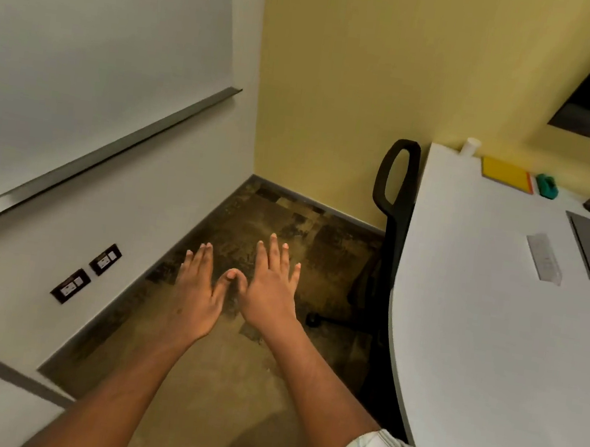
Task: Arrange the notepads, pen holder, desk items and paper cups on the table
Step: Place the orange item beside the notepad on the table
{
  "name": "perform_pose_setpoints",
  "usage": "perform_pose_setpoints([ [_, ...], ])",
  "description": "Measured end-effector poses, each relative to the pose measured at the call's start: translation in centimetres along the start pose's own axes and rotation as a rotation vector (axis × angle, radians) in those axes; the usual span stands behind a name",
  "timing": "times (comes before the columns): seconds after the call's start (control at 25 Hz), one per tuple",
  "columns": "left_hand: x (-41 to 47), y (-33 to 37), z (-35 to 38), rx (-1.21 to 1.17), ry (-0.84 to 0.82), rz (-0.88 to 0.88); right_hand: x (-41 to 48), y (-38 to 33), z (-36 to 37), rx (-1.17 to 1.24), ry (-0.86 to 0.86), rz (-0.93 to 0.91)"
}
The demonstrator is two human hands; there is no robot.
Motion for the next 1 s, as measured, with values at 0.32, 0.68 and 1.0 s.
perform_pose_setpoints([
  [0.32,19.8,-1.5,1.0,-0.135,0.002,0.012,17.9,0.3,1.3,0.001,0.004,0.076],
  [0.68,43.4,-2.2,2.1,-0.139,-0.168,0.159,38.0,-0.5,1.8,0.031,0.134,0.306],
  [1.0,57.4,0.8,7.3,-0.226,-0.301,0.237,49.5,5.7,0.9,0.049,0.222,0.522],
])
Point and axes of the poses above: each hand's wrist, its own x-axis towards the middle knuckle, its own z-axis out of the palm, y = z × x, the point moved 5 cm from there along x, towards the middle knuckle, and after that the axes turned 4 degrees about -x, right-handed, at the moved point
